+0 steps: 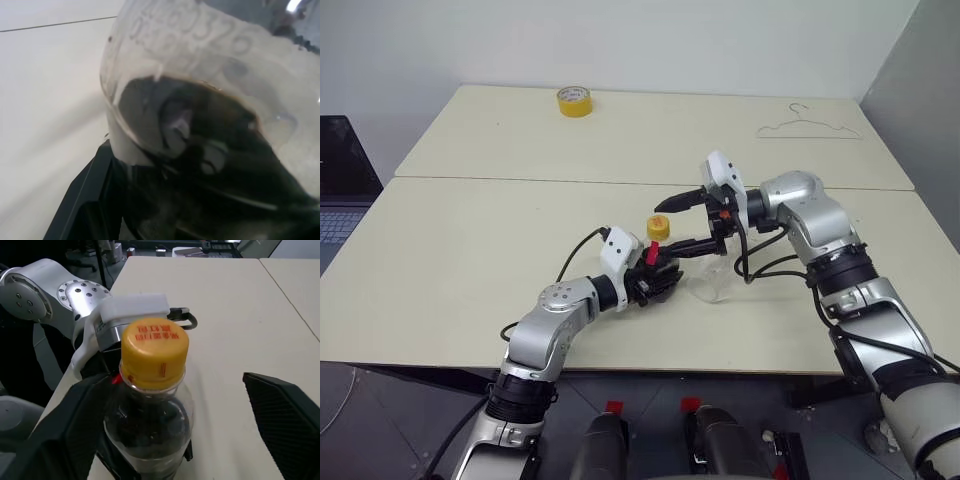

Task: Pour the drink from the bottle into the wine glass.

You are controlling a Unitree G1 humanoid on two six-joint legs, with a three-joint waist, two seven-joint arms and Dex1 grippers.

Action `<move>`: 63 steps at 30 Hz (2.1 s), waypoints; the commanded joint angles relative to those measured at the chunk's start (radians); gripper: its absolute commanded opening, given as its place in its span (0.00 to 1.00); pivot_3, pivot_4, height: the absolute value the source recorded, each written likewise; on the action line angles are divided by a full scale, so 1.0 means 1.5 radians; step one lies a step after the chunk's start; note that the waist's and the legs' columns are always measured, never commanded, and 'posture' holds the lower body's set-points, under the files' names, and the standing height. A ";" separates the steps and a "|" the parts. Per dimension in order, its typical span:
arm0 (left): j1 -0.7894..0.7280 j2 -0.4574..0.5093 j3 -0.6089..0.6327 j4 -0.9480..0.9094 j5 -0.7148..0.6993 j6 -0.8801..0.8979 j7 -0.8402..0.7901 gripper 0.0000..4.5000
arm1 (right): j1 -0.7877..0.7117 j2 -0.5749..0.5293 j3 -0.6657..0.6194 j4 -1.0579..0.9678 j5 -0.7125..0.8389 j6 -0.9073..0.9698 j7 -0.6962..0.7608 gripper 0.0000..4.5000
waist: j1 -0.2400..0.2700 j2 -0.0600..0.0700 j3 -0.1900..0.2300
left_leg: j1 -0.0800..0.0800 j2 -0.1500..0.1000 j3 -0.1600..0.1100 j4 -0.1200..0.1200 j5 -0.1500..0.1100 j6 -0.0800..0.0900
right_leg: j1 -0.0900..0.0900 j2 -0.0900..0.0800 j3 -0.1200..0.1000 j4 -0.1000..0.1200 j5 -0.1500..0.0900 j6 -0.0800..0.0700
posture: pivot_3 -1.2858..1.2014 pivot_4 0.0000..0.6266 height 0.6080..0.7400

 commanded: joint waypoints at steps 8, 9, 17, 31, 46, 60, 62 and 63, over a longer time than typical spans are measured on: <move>-0.054 -0.031 0.016 0.102 0.069 -0.114 0.100 0.62 | 0.053 -0.035 -0.096 -0.229 0.080 0.158 -0.108 0.98 | -0.001 0.000 0.000 | 0.000 0.000 0.000 0.001 0.000 0.000 | 0.000 0.001 0.000 0.001 0.000 0.000 | 0.52 0.24 1.00; -0.062 -0.036 0.020 0.117 0.080 -0.128 0.120 0.62 | 0.059 -0.032 -0.108 -0.244 0.081 0.164 -0.133 0.98 | 0.000 0.000 0.000 | 0.000 0.000 0.000 0.001 0.000 0.000 | 0.000 0.001 0.000 0.001 0.000 0.000 | 0.52 0.24 1.00; -0.080 -0.071 0.024 0.153 0.114 -0.181 0.189 0.62 | 0.055 0.089 -0.145 -0.305 0.023 0.221 -0.452 0.98 | -0.005 0.000 0.000 | 0.000 0.001 0.000 0.000 0.000 0.000 | -0.001 0.001 0.001 0.002 0.000 0.000 | 0.52 0.24 1.00; -0.074 -0.084 0.019 0.152 0.124 -0.185 0.200 0.62 | 0.097 0.189 -0.085 -0.404 0.010 0.358 -0.634 0.98 | -0.002 0.000 0.000 | -0.005 0.000 0.000 0.001 0.000 0.000 | -0.005 0.001 0.001 0.002 0.001 0.001 | 0.52 0.24 1.00; -0.071 -0.084 0.021 0.149 0.125 -0.183 0.203 0.62 | 0.102 0.234 -0.099 -0.339 -0.013 0.317 -0.716 0.98 | -0.002 0.000 0.000 | -0.005 0.000 0.000 0.002 0.000 0.000 | -0.005 0.001 0.001 0.003 0.001 0.001 | 0.52 0.24 1.00; -0.069 -0.083 0.021 0.147 0.123 -0.183 0.202 0.62 | 0.105 0.219 -0.107 -0.306 -0.019 0.291 -0.709 0.98 | -0.002 0.000 0.000 | -0.005 0.000 0.000 0.001 0.000 0.000 | -0.005 0.001 0.001 0.002 0.001 0.001 | 0.52 0.24 1.00; -0.069 -0.083 0.021 0.147 0.123 -0.183 0.202 0.62 | 0.111 0.205 -0.096 -0.317 -0.019 0.292 -0.688 0.98 | -0.002 0.000 0.000 | -0.005 0.000 0.000 0.001 0.000 0.000 | -0.005 0.001 0.001 0.002 0.001 0.001 | 0.52 0.24 1.00; -0.069 -0.083 0.021 0.148 0.123 -0.184 0.202 0.62 | 0.116 0.196 -0.089 -0.324 -0.020 0.291 -0.676 0.98 | -0.002 0.000 0.000 | -0.005 0.000 0.000 0.001 0.000 0.000 | -0.005 0.001 0.001 0.002 0.001 0.001 | 0.52 0.24 1.00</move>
